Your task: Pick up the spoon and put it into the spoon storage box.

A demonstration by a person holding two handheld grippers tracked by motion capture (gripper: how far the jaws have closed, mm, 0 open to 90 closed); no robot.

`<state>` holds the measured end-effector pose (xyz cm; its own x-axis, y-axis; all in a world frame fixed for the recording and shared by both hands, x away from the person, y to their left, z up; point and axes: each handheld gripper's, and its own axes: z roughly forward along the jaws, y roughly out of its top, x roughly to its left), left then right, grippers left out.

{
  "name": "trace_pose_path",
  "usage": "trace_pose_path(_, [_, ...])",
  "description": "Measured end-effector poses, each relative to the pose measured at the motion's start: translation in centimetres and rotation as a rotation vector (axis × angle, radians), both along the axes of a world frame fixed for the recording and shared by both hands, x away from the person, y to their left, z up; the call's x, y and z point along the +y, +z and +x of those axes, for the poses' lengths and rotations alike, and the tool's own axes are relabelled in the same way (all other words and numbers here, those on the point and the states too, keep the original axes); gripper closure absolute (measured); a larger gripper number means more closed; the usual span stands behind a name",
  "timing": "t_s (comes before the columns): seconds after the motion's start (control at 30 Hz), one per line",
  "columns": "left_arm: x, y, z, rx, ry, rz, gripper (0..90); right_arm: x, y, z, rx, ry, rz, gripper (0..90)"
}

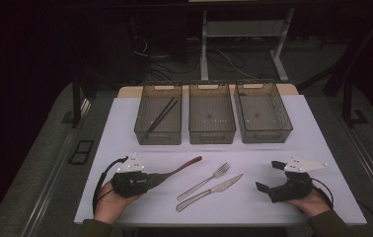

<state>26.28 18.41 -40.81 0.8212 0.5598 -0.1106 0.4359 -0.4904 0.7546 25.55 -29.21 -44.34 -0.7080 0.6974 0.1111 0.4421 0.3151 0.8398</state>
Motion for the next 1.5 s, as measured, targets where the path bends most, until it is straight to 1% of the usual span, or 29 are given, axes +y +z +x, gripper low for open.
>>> trace_pose_path(0.1, [-0.2,0.3,0.3,-0.006,0.014,-0.014,79.2,0.0,0.0,0.0,-0.002,0.000,0.000,0.2])
trace_pose_path(0.47, [-1.2,1.3,1.5,-0.022,0.021,-0.041,79.3,0.0,0.0,0.0,0.001,0.000,-0.001,0.2])
trace_pose_path(0.87, [-2.6,2.0,2.8,-0.036,0.021,-0.045,79.2,0.0,0.0,0.0,0.001,-0.004,-0.001,0.2])
trace_pose_path(1.0, [-2.9,2.2,3.3,-0.038,0.020,-0.048,79.2,0.0,0.0,0.0,0.000,-0.006,-0.001,0.2])
trace_pose_path(1.33, [-3.4,2.8,4.7,-0.030,0.032,-0.060,79.2,0.0,0.0,0.0,-0.001,-0.011,0.003,0.2])
trace_pose_path(1.5, [-3.7,3.2,5.5,-0.037,0.038,-0.063,79.2,0.0,0.0,0.0,-0.001,-0.011,0.003,0.2])
